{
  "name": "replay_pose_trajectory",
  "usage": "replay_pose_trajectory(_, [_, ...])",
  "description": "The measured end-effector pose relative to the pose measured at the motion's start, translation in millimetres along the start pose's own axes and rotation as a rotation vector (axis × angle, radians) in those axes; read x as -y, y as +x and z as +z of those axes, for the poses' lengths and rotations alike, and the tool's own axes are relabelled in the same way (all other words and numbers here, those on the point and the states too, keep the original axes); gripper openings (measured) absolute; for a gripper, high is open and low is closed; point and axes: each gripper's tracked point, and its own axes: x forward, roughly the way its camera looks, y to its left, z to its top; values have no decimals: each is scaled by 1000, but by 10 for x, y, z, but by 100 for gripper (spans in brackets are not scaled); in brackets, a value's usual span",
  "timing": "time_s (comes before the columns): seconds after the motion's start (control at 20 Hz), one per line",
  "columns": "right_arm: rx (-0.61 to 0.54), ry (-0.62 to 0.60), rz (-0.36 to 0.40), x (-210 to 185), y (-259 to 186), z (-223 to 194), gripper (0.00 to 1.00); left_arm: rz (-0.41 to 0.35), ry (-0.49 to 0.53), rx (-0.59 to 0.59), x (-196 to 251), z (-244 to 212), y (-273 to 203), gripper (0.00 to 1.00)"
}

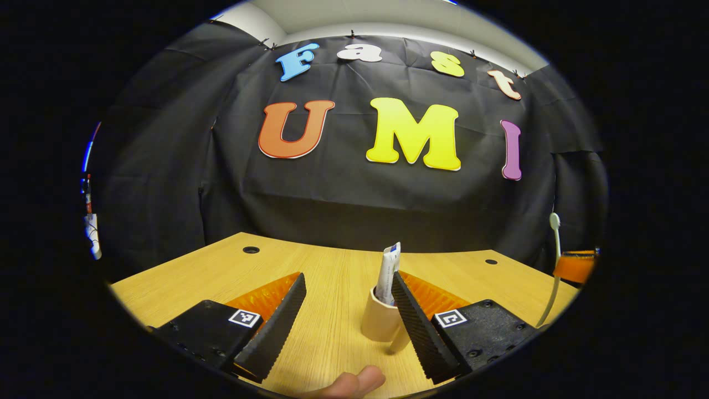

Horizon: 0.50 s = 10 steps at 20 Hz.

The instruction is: Put the toothbrush and toothpaste on the desktop into the cup, then pick up the cup and place it on the coaster on the desktop.

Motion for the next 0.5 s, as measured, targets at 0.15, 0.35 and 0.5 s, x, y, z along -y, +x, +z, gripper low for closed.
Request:
replay_pose_trajectory(0.15, [1, 16, 54, -322, 346, 169, 0, 7, -1, -34, -94, -187, -180, 98])
replay_pose_trajectory(0.35, [67, 31, 126, -754, 751, 505, 0, -10, -23, -70, -164, -354, -353, 98])
replay_pose_trajectory(0.5, [134, 22, 157, -1021, 1032, 694, 0, -19, -29, -86, -198, -419, -425, 99])
